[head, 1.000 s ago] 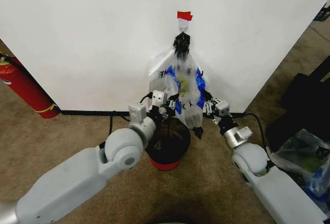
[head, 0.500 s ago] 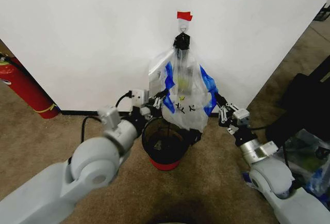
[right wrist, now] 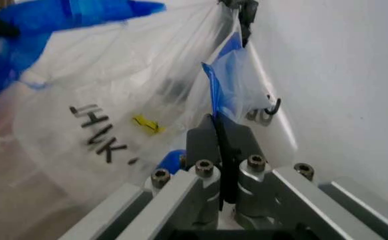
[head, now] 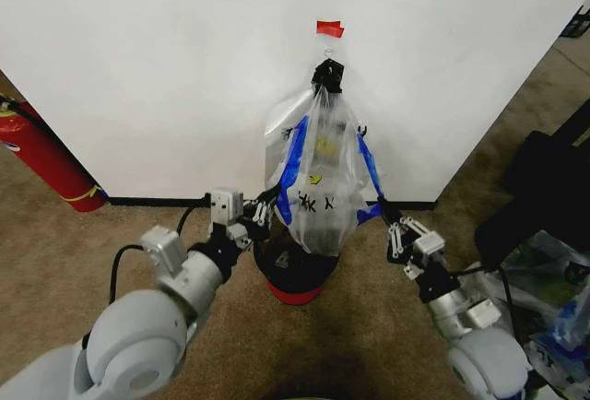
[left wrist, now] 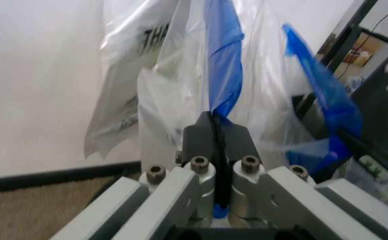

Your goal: Pick up the garbage bag from the wall and place it over the trash bin.

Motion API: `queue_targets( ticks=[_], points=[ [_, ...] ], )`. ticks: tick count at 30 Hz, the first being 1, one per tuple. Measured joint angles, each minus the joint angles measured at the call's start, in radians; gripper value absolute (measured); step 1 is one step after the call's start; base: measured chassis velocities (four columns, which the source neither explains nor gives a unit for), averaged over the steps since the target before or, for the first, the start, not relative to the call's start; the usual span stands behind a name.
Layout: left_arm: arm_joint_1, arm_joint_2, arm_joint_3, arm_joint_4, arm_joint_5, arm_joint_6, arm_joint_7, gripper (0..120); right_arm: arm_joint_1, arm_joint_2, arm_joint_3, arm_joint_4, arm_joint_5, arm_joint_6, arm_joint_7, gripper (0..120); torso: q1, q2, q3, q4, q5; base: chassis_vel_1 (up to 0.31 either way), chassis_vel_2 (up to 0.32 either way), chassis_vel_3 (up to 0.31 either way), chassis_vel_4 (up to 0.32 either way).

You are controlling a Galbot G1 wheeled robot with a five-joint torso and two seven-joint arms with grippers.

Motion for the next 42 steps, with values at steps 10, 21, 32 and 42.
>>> queue_targets(
  ticks=[10,21,32,42],
  points=[
    [0.119,0.000,-0.042,0.000,0.077,-0.026,0.013,0,-0.018,-0.009,-0.006,0.010,-0.014,0.017,-0.005,0,0.000,0.000,0.000,0.0001,0.0001,0.000,0.000,0.000,0.000],
    [0.170,0.011,-0.110,0.002,0.086,-0.038,0.013,0,-0.033,-0.009,-0.038,0.008,-0.029,0.025,-0.039,0,0.000,0.000,0.000,0.0001,0.0002,0.000,0.000,0.000,0.000],
    [0.127,-0.013,-0.101,0.006,0.091,-0.065,0.023,0,0.054,-0.010,-0.057,-0.007,0.007,-0.003,-0.022,0,0.000,0.000,0.000,0.0002,0.0003,0.000,0.000,0.000,0.000],
    [-0.042,-0.042,-0.046,0.074,0.065,-0.080,0.043,0,0.184,-0.033,-0.069,-0.020,0.099,-0.065,0.004,0,0.000,0.000,0.000,0.0000,0.0003,0.000,0.000,0.000,0.000]
  ],
)
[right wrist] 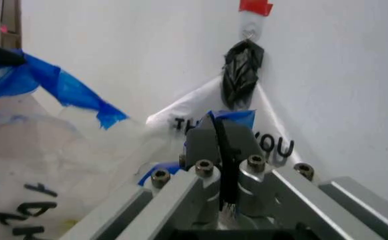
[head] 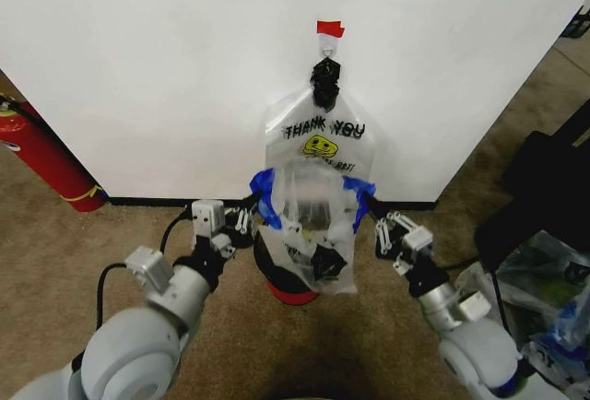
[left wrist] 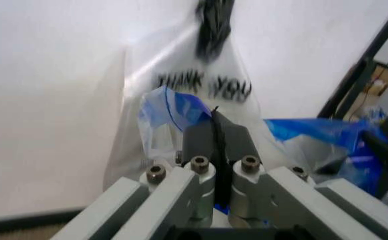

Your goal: Pick up the garbage bag from the wall and place it over the trash bin.

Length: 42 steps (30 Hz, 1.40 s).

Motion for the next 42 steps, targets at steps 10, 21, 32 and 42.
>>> queue_targets(
  ticks=[10,21,32,42],
  points=[
    [-0.067,-0.042,0.022,0.130,0.006,-0.034,0.015,0,0.112,0.091,-0.116,-0.081,0.062,-0.016,0.020,0,0.000,0.000,0.000,0.0001,0.0000,0.000,0.000,0.000,0.000],
    [0.108,-0.058,-0.009,0.149,0.049,-0.054,0.024,0,0.066,0.142,-0.193,-0.139,0.012,0.011,0.026,0,0.000,0.000,0.000,0.0002,-0.0002,0.000,0.000,0.000,0.000],
    [0.176,-0.104,0.033,0.229,0.089,-0.080,0.036,0,0.011,0.174,-0.220,-0.209,-0.030,0.051,0.029,0,0.000,0.000,0.000,0.0000,-0.0001,0.000,0.000,0.000,0.000],
    [0.190,-0.112,0.020,0.235,0.099,-0.090,0.021,0,0.006,0.228,-0.219,-0.269,-0.018,0.036,0.081,0,0.000,0.000,0.000,0.0001,-0.0001,0.000,0.000,0.000,0.000]
  ],
)
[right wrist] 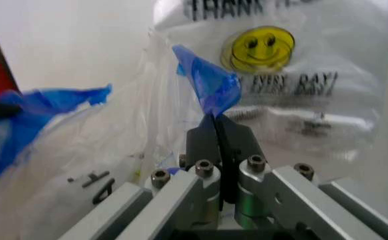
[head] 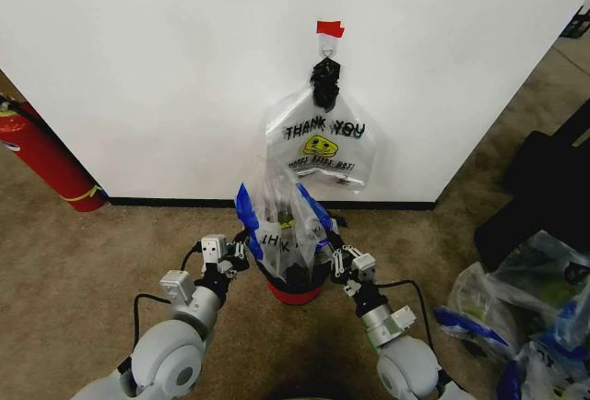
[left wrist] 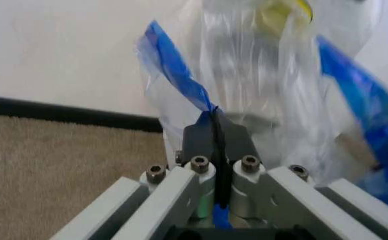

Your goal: Pick up the garbage bag from the wall and place it over the trash bin.

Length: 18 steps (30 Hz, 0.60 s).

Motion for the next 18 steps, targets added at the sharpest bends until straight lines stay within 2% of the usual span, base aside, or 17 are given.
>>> queue_targets(
  ticks=[9,13,18],
  points=[
    [0.094,0.055,-0.064,-0.116,-0.015,0.007,-0.001,0,-0.121,0.001,-0.074,0.157,0.051,-0.065,0.036,0,0.000,0.000,0.000,0.0000,-0.0001,0.000,0.000,0.000,0.000],
    [0.089,0.060,-0.066,-0.120,-0.033,0.009,0.000,0,-0.149,0.005,-0.079,0.159,0.046,-0.067,0.037,0,0.000,0.000,0.000,-0.0001,-0.0001,0.000,0.000,0.000,0.000],
    [0.072,0.038,-0.025,-0.106,-0.024,0.016,-0.002,0,-0.139,0.000,-0.026,0.133,0.045,-0.069,0.065,0,0.000,0.000,0.000,0.0000,0.0000,0.000,0.000,0.000,0.000]
  ],
)
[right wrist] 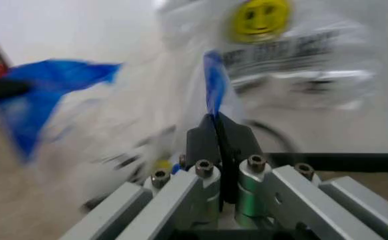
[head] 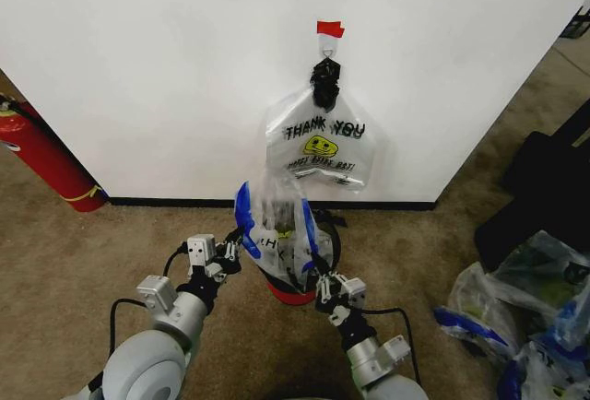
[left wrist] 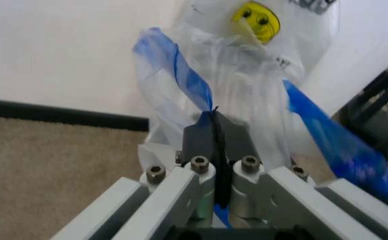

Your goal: Pick up the garbage bag from the wall and place it over the trash bin.

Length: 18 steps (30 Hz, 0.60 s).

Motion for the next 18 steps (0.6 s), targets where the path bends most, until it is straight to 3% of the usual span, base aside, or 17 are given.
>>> queue_targets(
  ticks=[10,18],
  points=[
    [-0.036,-0.038,0.067,0.038,0.003,0.023,-0.017,0,-0.024,-0.048,0.086,0.030,0.010,-0.040,0.076,0,0.000,0.000,0.000,0.0000,0.0001,0.000,0.000,0.000,0.000],
    [-0.019,-0.023,0.022,0.034,-0.067,0.092,-0.074,0,-0.092,-0.066,0.123,0.067,-0.046,-0.052,0.106,0,0.000,0.000,0.000,0.0001,0.0001,0.000,0.000,0.000,0.000]
  ],
)
